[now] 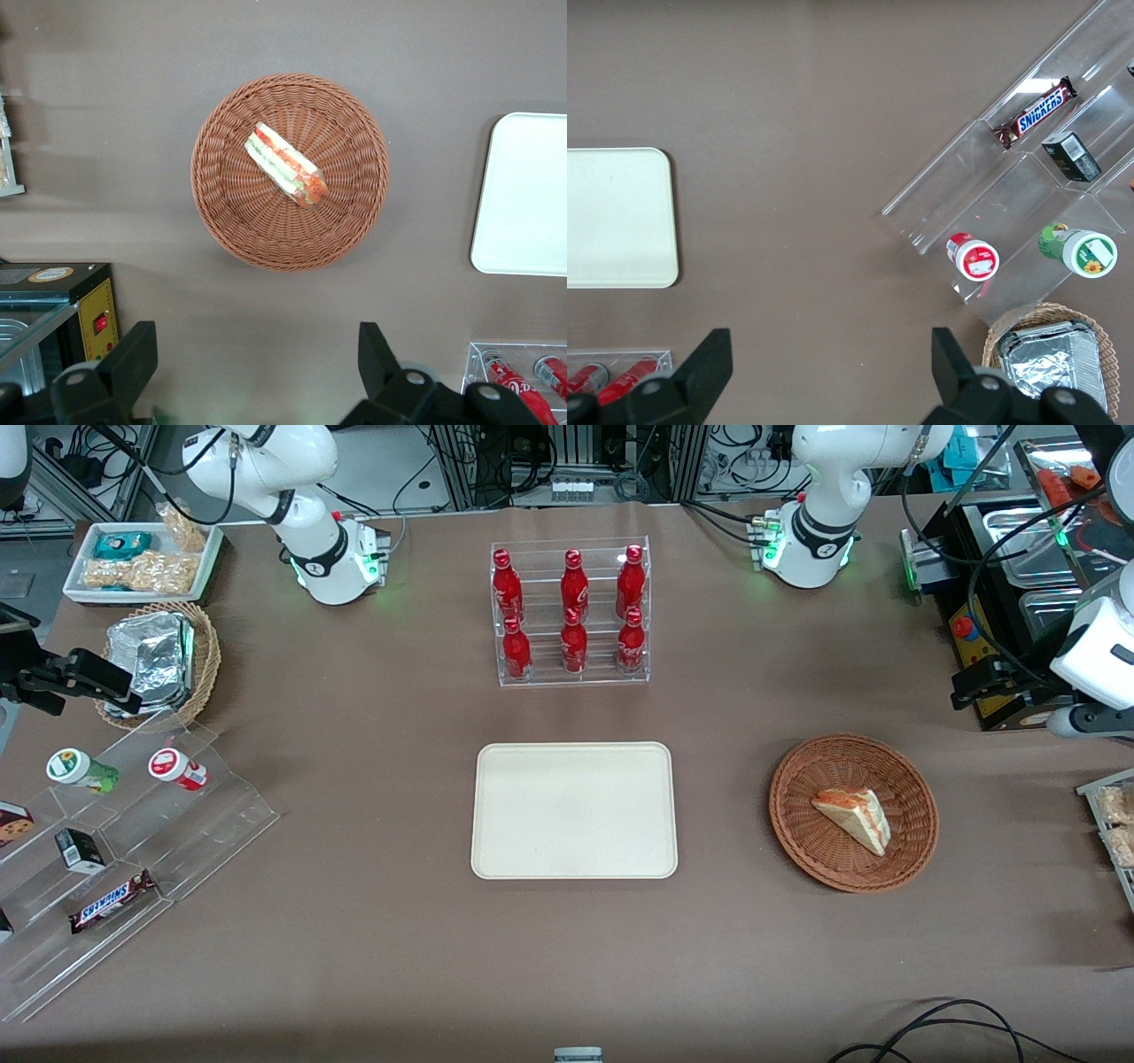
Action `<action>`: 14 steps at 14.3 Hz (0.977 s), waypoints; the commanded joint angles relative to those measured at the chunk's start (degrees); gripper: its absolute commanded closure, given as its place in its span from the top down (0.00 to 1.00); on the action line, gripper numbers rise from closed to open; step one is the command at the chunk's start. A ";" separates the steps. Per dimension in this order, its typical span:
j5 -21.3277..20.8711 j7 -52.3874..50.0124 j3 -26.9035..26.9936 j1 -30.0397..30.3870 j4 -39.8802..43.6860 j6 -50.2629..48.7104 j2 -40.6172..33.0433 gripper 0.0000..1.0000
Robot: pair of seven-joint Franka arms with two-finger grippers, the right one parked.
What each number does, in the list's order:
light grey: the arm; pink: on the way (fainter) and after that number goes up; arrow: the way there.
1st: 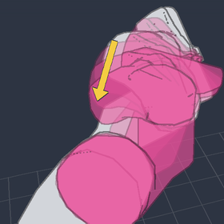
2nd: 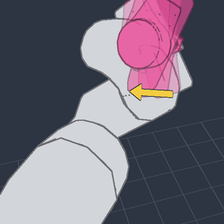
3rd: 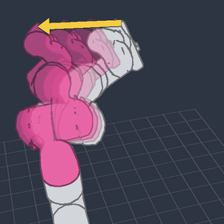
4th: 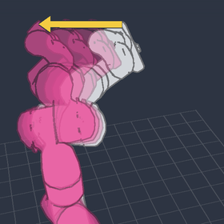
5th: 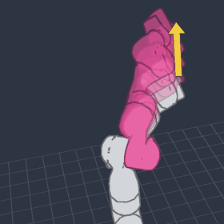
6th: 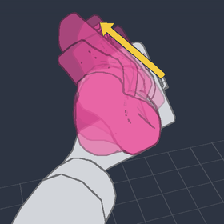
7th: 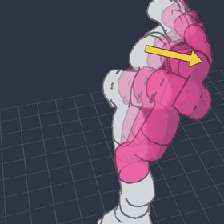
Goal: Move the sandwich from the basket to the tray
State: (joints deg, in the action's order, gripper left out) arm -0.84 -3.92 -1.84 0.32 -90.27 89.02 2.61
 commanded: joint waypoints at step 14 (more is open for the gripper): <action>-0.75 -34.50 -0.35 -1.63 -29.26 42.37 7.74 1.00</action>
State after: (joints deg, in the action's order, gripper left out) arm -0.84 -26.52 -2.05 -0.07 -118.45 127.35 8.43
